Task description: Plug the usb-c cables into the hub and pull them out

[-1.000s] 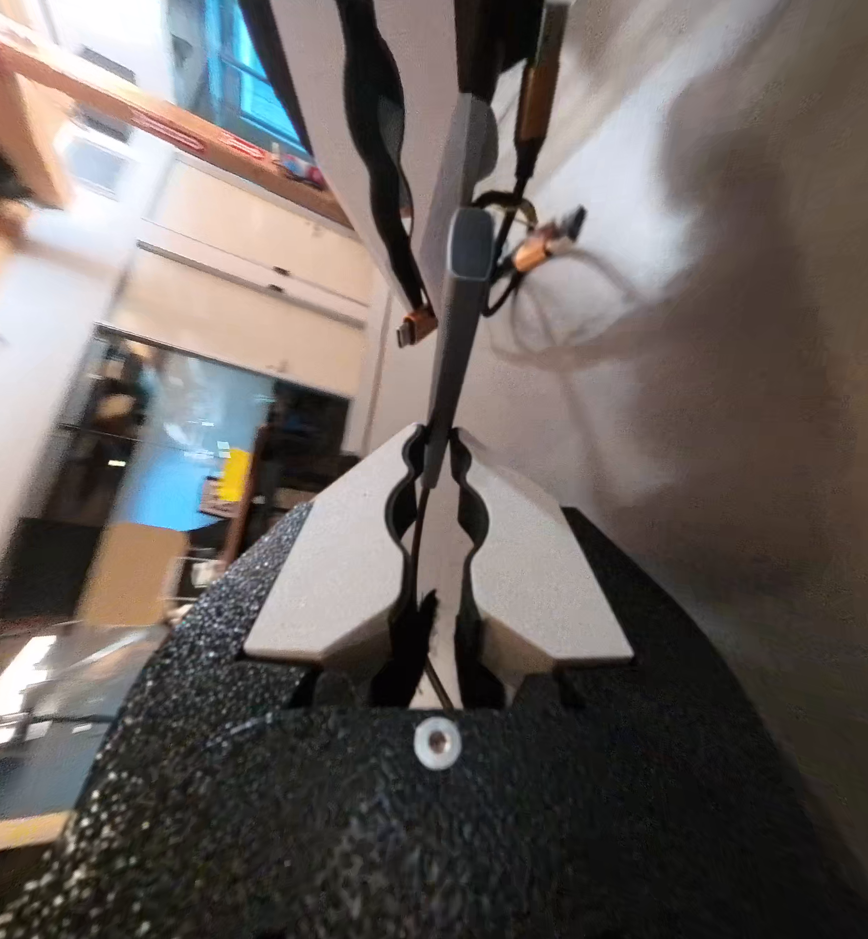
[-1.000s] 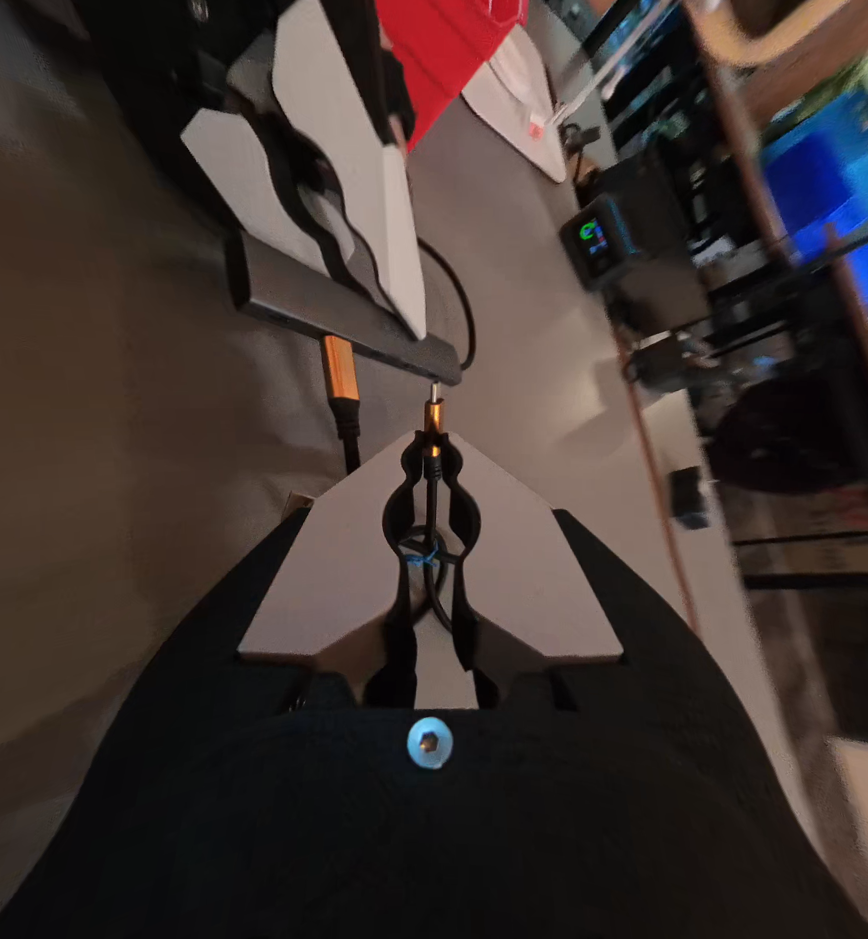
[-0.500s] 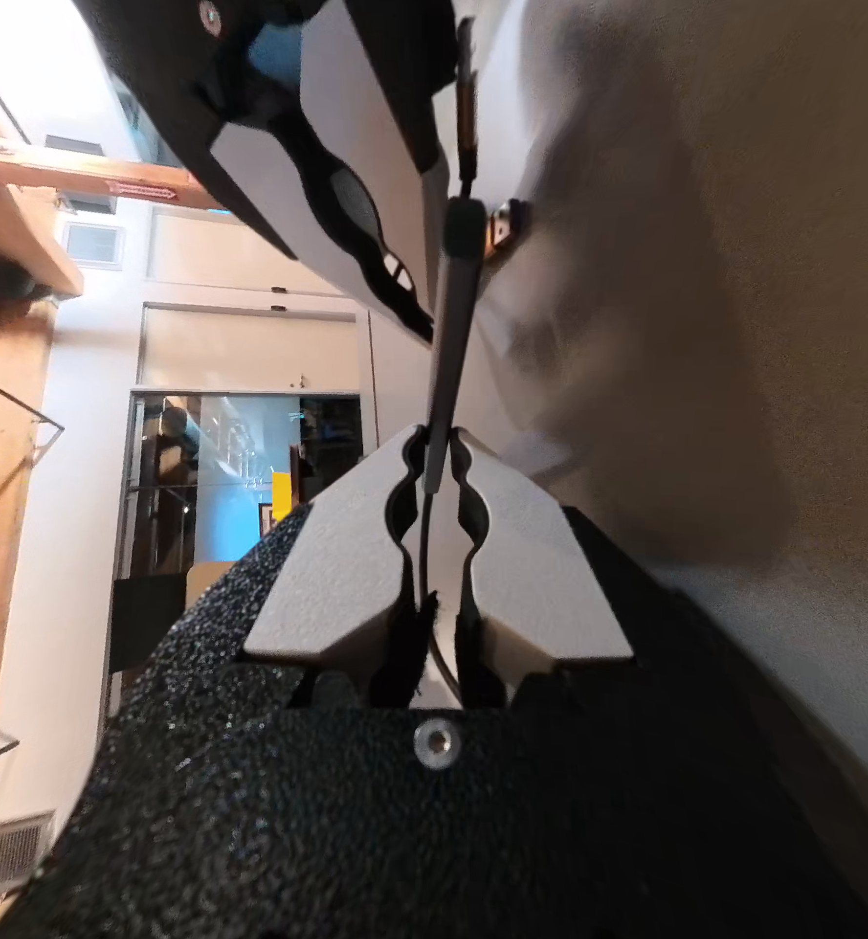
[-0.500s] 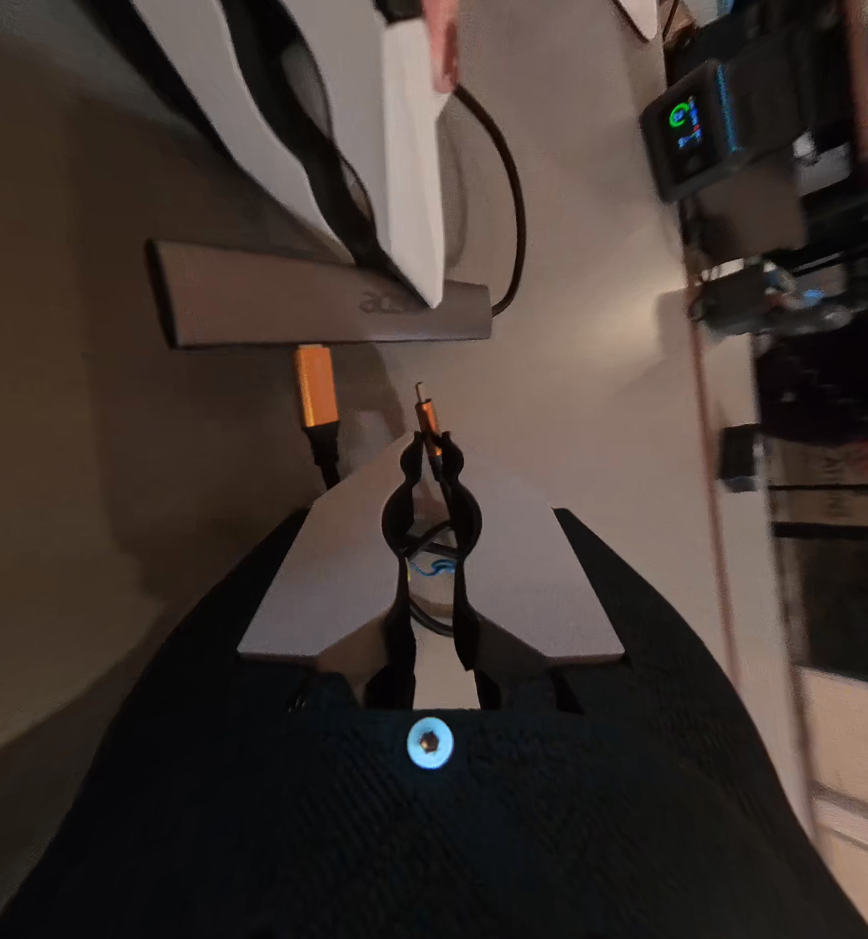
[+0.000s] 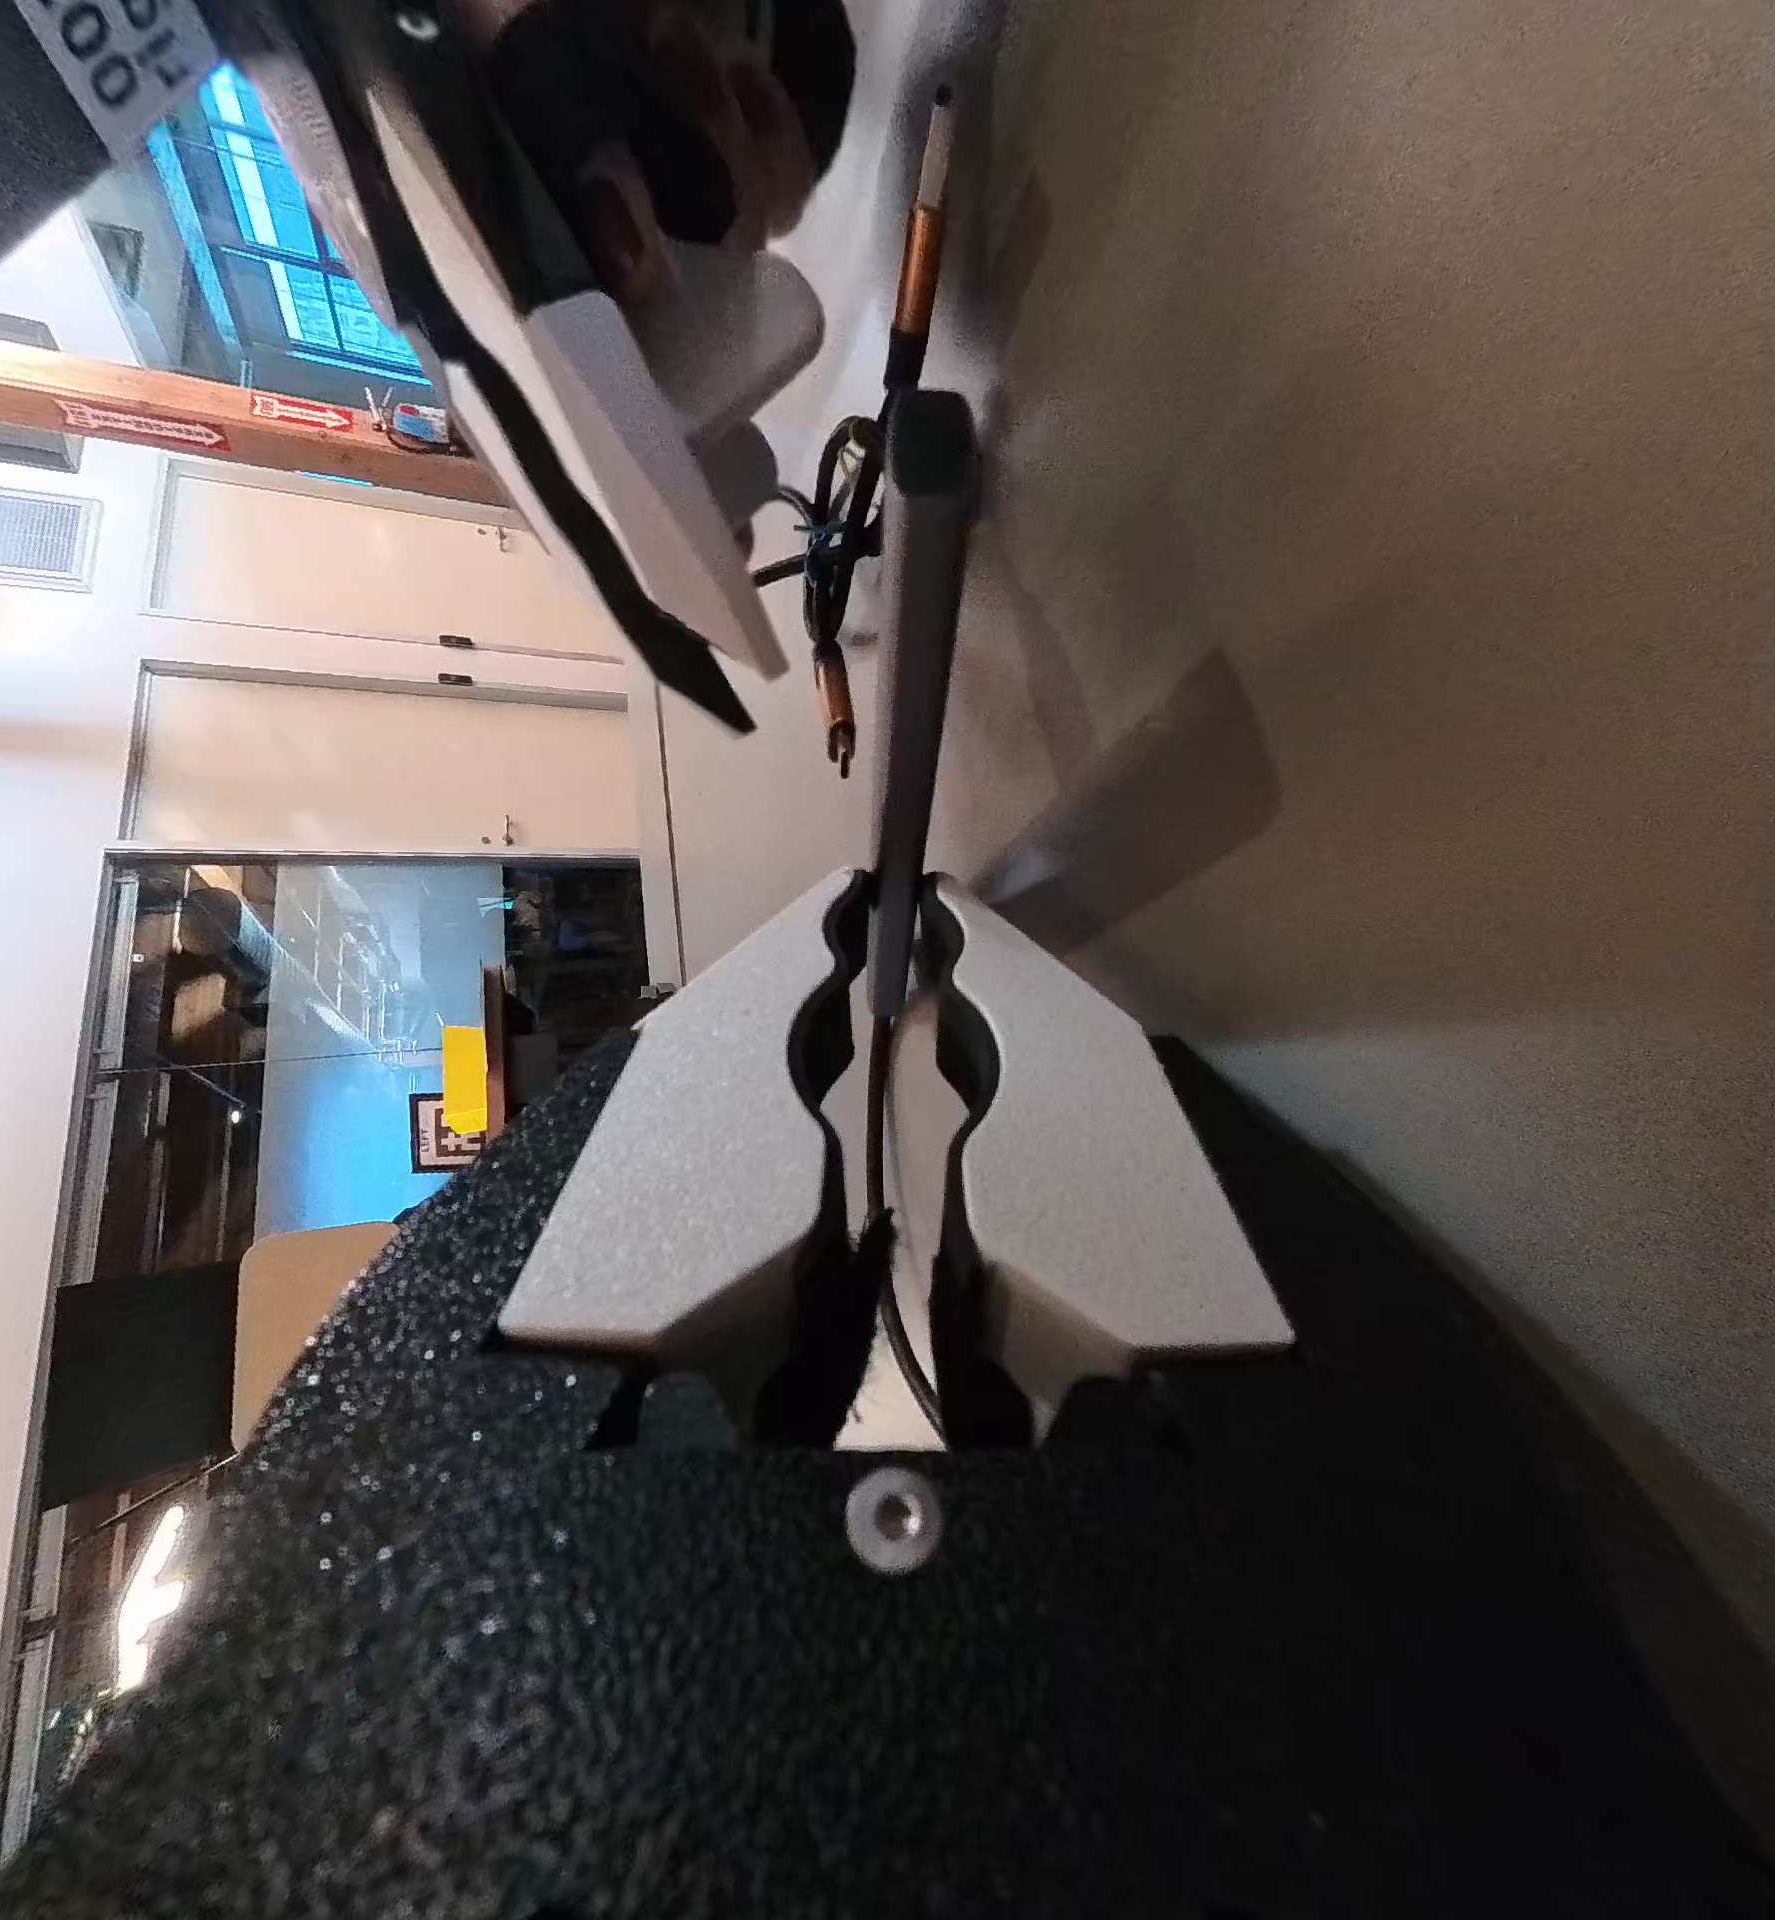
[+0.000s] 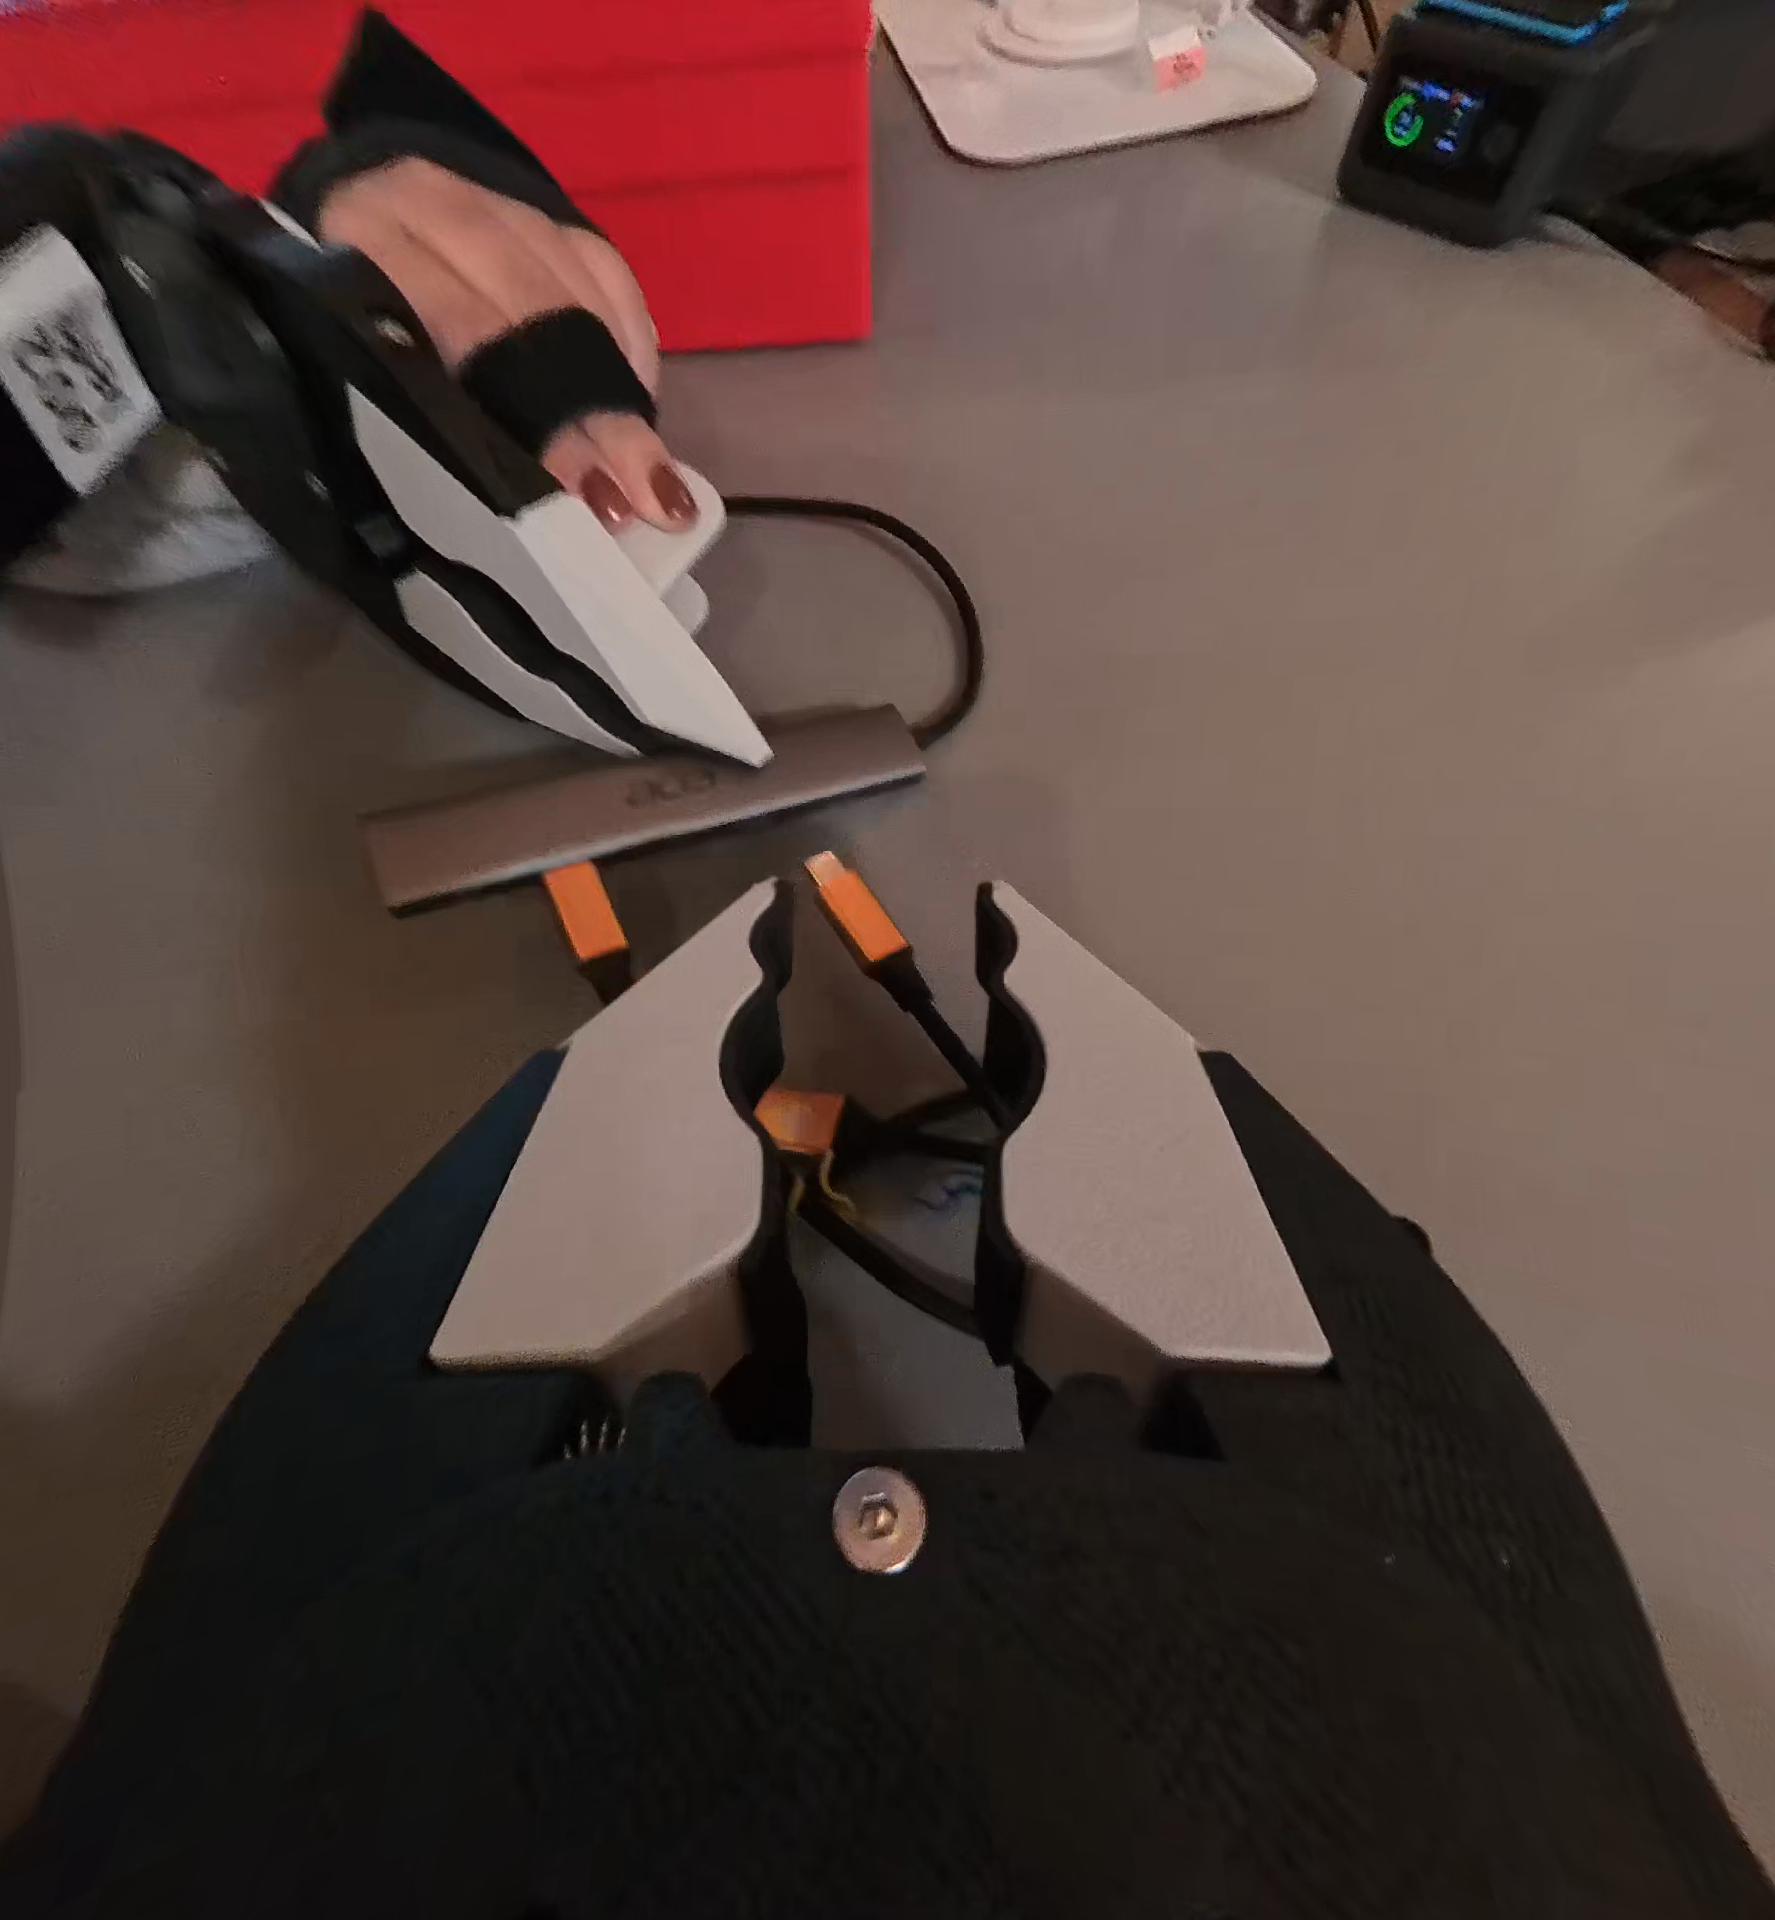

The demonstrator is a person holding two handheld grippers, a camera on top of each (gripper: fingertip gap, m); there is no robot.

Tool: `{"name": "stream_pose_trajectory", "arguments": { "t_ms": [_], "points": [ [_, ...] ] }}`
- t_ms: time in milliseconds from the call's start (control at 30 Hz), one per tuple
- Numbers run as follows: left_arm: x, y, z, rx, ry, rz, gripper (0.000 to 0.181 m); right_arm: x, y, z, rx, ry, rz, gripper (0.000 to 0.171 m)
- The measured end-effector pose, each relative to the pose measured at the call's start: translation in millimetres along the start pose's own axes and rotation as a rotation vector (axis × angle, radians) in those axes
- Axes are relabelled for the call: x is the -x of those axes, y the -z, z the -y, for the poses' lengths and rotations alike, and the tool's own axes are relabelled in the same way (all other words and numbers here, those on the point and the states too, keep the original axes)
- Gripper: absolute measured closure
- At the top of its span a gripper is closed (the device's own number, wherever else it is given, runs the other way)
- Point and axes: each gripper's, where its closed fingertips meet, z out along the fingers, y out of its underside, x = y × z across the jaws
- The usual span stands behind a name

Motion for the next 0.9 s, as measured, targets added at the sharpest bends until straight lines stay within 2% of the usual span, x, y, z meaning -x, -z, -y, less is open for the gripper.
{"name": "stream_pose_trajectory", "arguments": {
  "t_ms": [133,233,300,367,467,600,767,900],
  "points": [
    [-0.3,-0.6,0.3,-0.001,-0.001,-0.005,0.174,-11.5,7.9,-17.4,0.118,0.073,-0.094,0.135],
    [-1.2,-1.3,0.7,-0.004,0.006,-0.013,0.174,-12.3,6.0,-26.5,0.118,-0.016,-0.040,0.134],
    [-1.3,-1.5,0.7,-0.005,0.008,-0.014,0.173,-14.4,3.8,-34.6,0.142,-0.028,-0.029,0.144],
    [-1.3,-1.7,0.6,-0.005,0.008,-0.015,0.174,-15.9,4.4,-33.1,0.135,-0.010,-0.038,0.162],
    [0.6,-2.1,0.6,-0.001,-0.006,0.002,0.173,-17.5,4.6,-31.1,0.143,0.018,-0.065,0.167],
    [34.0,4.1,2.9,0.049,-0.140,0.240,0.173,-13.1,8.9,-19.9,0.146,0.086,-0.103,0.170],
    [53.8,15.6,16.0,-0.013,-0.143,0.368,0.174,0.1,23.1,-0.2,0.144,0.206,-0.150,0.171],
    [54.7,19.9,32.5,-0.102,-0.103,0.376,0.174,22.1,31.0,7.5,0.168,0.266,-0.111,0.171]
  ]
}}
